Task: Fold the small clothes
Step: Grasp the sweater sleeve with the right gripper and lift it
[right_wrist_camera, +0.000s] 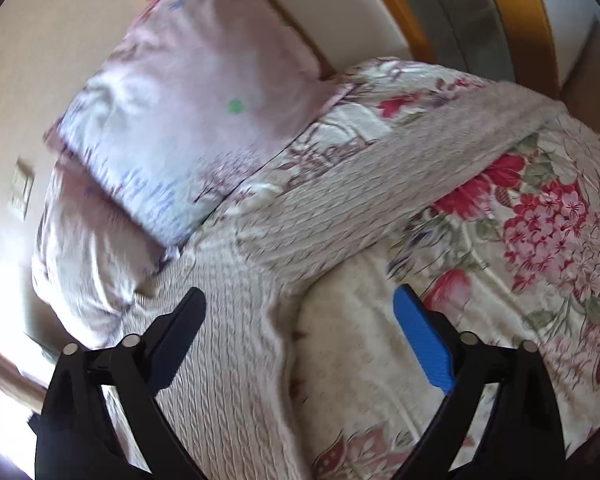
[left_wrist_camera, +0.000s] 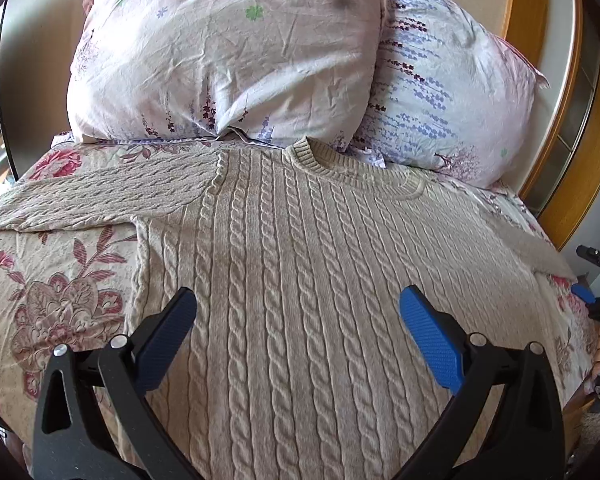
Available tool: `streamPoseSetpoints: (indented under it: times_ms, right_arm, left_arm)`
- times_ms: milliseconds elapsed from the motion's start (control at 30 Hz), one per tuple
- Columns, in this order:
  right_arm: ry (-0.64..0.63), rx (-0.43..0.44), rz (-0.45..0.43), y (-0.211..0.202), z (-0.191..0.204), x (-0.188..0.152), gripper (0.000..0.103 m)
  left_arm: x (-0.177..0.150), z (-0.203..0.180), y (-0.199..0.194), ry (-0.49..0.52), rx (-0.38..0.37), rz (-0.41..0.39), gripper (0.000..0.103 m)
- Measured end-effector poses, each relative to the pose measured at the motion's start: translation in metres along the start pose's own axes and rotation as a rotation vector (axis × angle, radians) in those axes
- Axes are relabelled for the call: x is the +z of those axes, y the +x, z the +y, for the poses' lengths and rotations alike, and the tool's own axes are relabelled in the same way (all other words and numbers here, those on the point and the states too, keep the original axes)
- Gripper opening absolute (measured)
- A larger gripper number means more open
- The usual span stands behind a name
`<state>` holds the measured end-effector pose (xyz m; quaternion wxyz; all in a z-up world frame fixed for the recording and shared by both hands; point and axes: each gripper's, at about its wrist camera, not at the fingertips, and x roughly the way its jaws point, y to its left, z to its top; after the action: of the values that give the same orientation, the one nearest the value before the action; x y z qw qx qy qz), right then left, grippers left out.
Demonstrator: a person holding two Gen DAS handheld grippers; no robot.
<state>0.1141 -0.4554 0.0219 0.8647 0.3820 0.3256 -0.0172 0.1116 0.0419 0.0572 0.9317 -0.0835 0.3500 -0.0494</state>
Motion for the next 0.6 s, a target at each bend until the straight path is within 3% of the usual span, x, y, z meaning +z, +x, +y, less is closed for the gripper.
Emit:
streamPoseSetpoints:
  times_ms: [67,300,400,500,567,600]
  right_arm:
    - [0.115,-0.016,-0.003,0.009,-0.027,0.02,0.075]
    - [0.282,-0.096,-0.017,0.036,-0.076,0.047,0.062]
    - [0.301,-0.096,-0.047,0.042,-0.083,0.055,0.053]
    - [0.294,-0.117,-0.06,0.048,-0.085,0.059,0.037]
    - [0.274,-0.142,-0.061,0.051,-0.084,0.058,0.016]
    - [0.275,-0.139,-0.06,0.053,-0.085,0.058,0.015]
  left_arm:
    - [0.009,0.007,0.012,-0.032,-0.027,0.005,0.101]
    - [0.008,0.03,0.037,-0.148,-0.126,-0.021,0.101]
    - [0.007,0.036,0.046,-0.181,-0.161,0.017,0.101]
    - [0.006,0.043,0.054,-0.221,-0.183,0.055,0.101]
    - [0.005,0.046,0.056,-0.237,-0.193,0.06,0.101]
    - [0.005,0.045,0.055,-0.235,-0.194,0.059,0.101]
